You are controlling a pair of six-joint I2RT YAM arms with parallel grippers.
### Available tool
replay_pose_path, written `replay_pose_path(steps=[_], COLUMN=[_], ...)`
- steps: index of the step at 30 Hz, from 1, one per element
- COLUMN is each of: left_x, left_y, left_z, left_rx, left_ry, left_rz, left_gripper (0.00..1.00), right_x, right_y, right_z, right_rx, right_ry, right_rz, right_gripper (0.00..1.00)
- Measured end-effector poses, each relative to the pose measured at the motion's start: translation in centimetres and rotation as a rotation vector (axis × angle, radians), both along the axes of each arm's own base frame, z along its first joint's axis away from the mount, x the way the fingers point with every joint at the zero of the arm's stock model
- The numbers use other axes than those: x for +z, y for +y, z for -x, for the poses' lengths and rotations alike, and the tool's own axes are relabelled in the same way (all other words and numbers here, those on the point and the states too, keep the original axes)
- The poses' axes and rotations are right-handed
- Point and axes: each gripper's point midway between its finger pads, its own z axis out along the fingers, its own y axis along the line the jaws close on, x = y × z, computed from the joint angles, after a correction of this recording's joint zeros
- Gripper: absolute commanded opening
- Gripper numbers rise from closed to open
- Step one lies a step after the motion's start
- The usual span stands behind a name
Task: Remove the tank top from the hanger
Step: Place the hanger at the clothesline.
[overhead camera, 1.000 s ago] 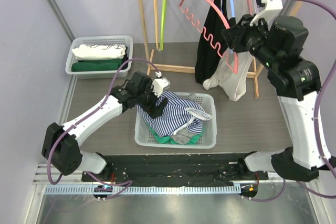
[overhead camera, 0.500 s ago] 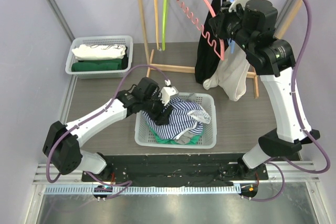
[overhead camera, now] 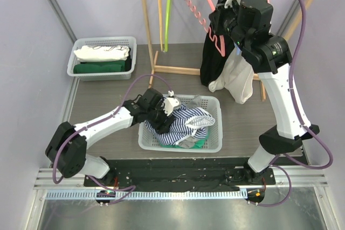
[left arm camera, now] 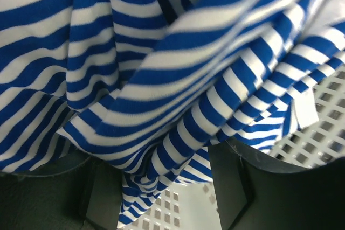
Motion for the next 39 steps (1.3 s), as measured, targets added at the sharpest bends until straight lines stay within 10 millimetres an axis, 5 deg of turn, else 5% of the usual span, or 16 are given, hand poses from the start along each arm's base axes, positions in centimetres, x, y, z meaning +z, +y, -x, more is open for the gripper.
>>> replay_pose_path(steps=[5, 9, 15, 25, 33, 39], left_x=[-1.5, -1.9, -0.2, 8.1, 15.5, 17.3], left_y=[0.3, 0.5, 0.9, 1.2, 1.9, 3.2], left_z=[-0.5, -0.9, -1.1, -2.3, -0.7, 1.2], left_rx=[0.006, 0.008, 0.028, 0.086, 0.069, 0.032], left_ry=[-0.018, -0.031, -0.071, -0.173, -0.221, -0.227], left_rz=[-0.04, -0.062, -0.051, -0.012, 0.067, 0.076], left_gripper=[0.77, 0.99, 1.0, 1.0, 1.0, 1.0], right_x=[0.6, 1.0, 1.6, 0.9, -0.1, -0.7], right_y=[0.0, 0.2, 0.4, 1.5, 2.1, 2.4], right_z=[-0.7, -0.9, -1.2, -2.7, -3.6, -4.1], right_rx=[-0.014, -0.013, -0.012, -0.008, -0.004, -0.003], right_ry=[-0.029, -0.047, -0.073, -0.073, -0.058, -0.058], right_rz=[0.0, -0.007, -0.018, -0.016, -0.005, -0.003], right_gripper=[0.01, 0.01, 0.01, 0.01, 0.01, 0.01])
